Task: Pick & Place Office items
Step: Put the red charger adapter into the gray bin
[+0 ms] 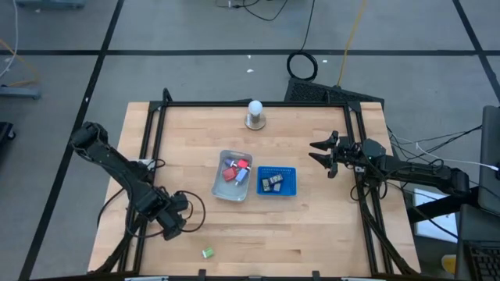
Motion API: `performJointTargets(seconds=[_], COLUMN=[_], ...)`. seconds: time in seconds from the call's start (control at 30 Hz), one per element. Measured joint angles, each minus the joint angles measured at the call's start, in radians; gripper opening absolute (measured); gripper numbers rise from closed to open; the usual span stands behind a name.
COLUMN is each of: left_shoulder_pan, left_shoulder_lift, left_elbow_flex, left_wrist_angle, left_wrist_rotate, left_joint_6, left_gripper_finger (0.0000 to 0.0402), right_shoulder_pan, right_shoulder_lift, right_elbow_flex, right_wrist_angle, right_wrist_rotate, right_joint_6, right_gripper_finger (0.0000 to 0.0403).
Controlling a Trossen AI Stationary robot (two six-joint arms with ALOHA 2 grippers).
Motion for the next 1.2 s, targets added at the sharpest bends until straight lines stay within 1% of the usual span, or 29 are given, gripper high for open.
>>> performJointTargets(seconds=[0.07, 0.33, 0.8, 1.2], left_shoulder_pan=[-0.006, -0.078, -0.209, -0.257], left_shoulder_lift=[0.0, 0.0, 0.0, 0.0], left_elbow_flex=[0.0, 0.0, 0.0, -0.001], left_wrist_angle=[-0.005, -0.017, 0.017, 0.035], left_wrist_rotate=[0.014, 0.008, -0.08, -0.127], left_joint_6=[0.002, -0.016, -0.031, -0.062], left_gripper_finger=[0.0398, 0.04, 0.04, 0.04], right_shoulder_pan=[0.0, 0.0, 0.0, 0.0], right_shoulder_lift=[0.0, 0.0, 0.0, 0.0], right_elbow_flex=[0.0, 0.0, 0.0, 0.0], right_wrist_angle=[0.0, 0.0, 0.0, 0.0], right_wrist_rotate=[0.0, 0.0, 0.0, 0.0], right_joint_6=[0.0, 0.0, 0.0, 0.0], right_gripper_finger=[0.0197, 0.0197, 0.0196, 0.0196])
